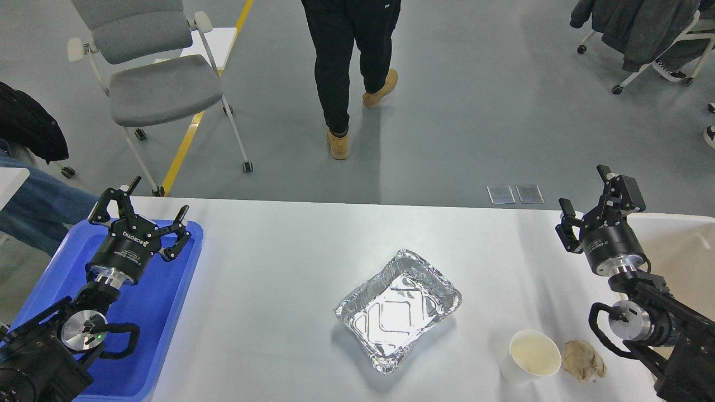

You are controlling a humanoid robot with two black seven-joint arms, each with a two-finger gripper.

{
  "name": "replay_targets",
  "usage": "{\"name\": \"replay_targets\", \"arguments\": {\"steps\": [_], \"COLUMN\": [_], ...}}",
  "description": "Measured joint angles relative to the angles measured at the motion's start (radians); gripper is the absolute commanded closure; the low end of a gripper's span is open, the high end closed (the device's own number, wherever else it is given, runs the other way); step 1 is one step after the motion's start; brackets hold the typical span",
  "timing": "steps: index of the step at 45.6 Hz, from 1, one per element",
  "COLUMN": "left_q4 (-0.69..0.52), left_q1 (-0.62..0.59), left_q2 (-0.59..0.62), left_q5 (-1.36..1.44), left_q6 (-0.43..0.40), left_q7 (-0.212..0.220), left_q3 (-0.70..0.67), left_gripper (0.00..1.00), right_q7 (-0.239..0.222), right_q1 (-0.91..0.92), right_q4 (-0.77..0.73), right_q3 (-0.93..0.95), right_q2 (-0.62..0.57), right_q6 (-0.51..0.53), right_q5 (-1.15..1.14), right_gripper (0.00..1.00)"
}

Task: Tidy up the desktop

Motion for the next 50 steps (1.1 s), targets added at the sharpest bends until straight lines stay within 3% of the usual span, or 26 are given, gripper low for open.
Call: {"name": "replay_targets", "arguments": {"steps": [50], "left_q4": [0.000], "left_q1": [0.000], "left_q2": [0.000], "left_q5": [0.000], "left_q6": [0.000], "left_q7": [0.000], "left_q3": [0.000], "left_gripper": [0.01], "right_q7": [0.004], "right_q1": [-0.005], "right_q4": [-0.016], "right_q3": [0.009], "right_q2": [-0.035], "right_q6": [-0.001], "right_q5": [-0.007], "right_gripper": [0.00]}}
